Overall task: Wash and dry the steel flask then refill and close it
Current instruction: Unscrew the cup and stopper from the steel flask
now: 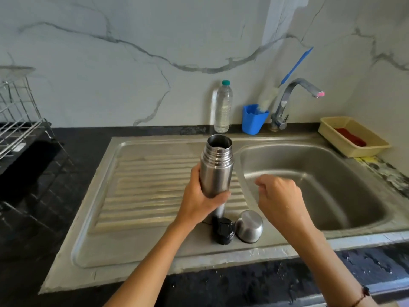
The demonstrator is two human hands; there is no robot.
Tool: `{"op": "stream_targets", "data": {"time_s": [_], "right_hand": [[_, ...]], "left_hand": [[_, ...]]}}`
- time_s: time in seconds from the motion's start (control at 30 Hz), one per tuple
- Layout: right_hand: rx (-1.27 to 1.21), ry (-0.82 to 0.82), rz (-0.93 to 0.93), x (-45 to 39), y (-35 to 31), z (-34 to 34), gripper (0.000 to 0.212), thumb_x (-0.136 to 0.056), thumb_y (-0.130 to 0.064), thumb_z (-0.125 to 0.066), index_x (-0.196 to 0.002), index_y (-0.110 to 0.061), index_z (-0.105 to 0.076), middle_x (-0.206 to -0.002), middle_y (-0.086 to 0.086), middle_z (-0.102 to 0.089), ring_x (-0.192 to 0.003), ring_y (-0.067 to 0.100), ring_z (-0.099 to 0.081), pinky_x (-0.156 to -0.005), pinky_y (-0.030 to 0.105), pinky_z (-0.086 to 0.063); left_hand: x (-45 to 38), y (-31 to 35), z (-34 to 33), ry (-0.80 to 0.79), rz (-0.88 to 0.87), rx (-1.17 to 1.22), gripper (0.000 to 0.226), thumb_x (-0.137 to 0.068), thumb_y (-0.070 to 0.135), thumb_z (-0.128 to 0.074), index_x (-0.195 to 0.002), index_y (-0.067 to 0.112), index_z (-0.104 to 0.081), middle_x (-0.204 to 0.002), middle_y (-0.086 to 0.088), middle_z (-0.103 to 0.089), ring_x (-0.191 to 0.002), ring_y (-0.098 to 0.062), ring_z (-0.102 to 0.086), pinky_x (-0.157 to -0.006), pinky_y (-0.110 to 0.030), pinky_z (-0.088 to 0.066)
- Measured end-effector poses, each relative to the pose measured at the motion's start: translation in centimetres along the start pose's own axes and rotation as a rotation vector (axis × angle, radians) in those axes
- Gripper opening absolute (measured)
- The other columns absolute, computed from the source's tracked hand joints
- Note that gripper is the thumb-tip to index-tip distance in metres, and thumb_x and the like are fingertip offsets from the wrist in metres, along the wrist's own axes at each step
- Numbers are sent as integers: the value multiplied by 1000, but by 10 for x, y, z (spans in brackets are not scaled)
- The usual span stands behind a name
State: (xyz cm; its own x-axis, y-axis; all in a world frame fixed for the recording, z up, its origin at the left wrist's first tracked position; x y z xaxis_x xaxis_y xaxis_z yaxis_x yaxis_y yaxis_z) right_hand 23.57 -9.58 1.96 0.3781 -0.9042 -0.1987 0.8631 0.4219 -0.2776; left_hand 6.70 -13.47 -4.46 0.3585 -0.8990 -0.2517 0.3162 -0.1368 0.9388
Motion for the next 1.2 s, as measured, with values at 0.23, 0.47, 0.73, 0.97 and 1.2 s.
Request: {"op": "stream_targets", "data": {"time_s": [0.23,0.47,0.73,0.97,1.2], "right_hand": [[29,-110,-163,-4,133,-44,18,-90,-20,-50,-81,-8,-61,-87,10,-67,-84,33,-60,-62,31,-33],[190,-520,-327,1,259,-57,48,-95,-49,-38,-94,-11,-66,-102,9,-67,-97,27,-61,-80,32,-46],[207,-607,-265,3,287,-61,59,-93,-59,-27,-95,-16,-66,-109,7,-66,-104,27,-60,-84,33,-42],[213,-363,-232,-4,295,-58,39,-89,-37,-34,-85,-14,-65,-92,7,-68,-83,28,-63,-65,30,-42],[165,-368,-186,-4,294,-62,35,-88,-31,-36,-83,-13,-65,-93,9,-69,-85,31,-63,-68,31,-39]], "left_hand": [[-33,26,-15,48,-87,-76,74,-65,22,-85,-120,27,-36,-105,14,-57,-88,6,-58,-69,-6,-44],[-90,86,-90,-141,-281,-195,75,-58,35,-78,-120,35,-36,-98,24,-53,-85,17,-53,-68,0,-36],[-120,54,-205,-386,-242,-417,92,-62,37,-82,-140,18,-36,-128,-3,-53,-112,-20,-53,-88,-21,-36],[-128,3,-279,-596,-158,-677,86,-75,29,-77,-143,16,-27,-136,-12,-43,-119,-28,-47,-92,-32,-39],[-125,-40,-315,-711,-122,-889,87,-72,31,-74,-144,16,-28,-132,-21,-43,-117,-36,-45,-98,-44,-40]]}}
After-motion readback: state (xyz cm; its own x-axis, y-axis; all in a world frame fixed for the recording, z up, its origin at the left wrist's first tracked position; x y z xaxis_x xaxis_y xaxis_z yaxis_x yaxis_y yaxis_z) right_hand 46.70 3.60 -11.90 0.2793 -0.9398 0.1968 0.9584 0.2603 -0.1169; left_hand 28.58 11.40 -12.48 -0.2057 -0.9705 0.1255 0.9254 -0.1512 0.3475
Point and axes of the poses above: each hand's wrist, its own x-axis away from the middle knuckle, its own z-axis out of the back of the hand, y = z × x, the point moved 6 cm from there along -x, towards the middle knuckle
